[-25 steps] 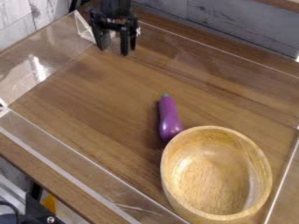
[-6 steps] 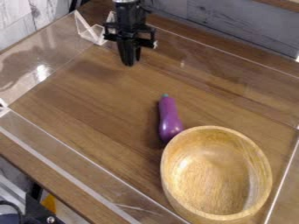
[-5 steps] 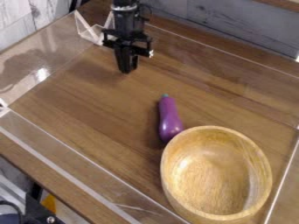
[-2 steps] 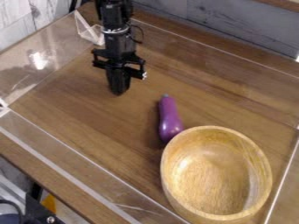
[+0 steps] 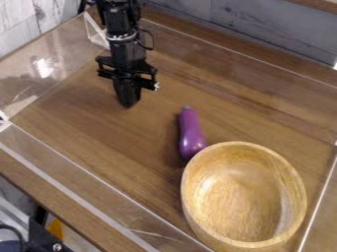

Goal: Remove the purple eggplant from inside the brown bowl and put it on the table

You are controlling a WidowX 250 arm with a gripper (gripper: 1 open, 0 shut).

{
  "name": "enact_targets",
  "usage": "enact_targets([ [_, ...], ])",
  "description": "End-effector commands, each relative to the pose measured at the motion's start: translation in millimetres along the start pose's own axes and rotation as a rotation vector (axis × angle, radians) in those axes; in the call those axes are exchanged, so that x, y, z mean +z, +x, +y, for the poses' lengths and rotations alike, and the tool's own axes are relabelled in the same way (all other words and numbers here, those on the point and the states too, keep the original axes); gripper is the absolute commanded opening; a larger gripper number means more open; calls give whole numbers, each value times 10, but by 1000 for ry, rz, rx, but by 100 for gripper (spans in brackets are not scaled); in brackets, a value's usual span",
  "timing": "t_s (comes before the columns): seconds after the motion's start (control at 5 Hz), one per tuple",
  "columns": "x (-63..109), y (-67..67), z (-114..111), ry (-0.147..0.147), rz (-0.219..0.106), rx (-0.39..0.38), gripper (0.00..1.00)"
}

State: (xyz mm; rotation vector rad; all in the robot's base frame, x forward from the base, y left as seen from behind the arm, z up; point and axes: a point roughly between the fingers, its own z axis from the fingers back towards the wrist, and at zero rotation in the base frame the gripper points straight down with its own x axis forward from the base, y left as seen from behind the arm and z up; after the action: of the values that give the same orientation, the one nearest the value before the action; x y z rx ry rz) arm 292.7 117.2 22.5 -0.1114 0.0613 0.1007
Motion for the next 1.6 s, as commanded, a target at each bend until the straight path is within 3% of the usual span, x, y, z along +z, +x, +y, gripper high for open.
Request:
enact_targets([
  [0.0,270,54,2,28,-100,-9,0],
  [0.4,258,179,72,36,-158,90,0],
  [0.8,363,309,9,42,-201,89,0],
  [1.2,623,117,-226,52,-213,-78,0],
  [1.4,663,-32,-280,61,-232,-68,0],
])
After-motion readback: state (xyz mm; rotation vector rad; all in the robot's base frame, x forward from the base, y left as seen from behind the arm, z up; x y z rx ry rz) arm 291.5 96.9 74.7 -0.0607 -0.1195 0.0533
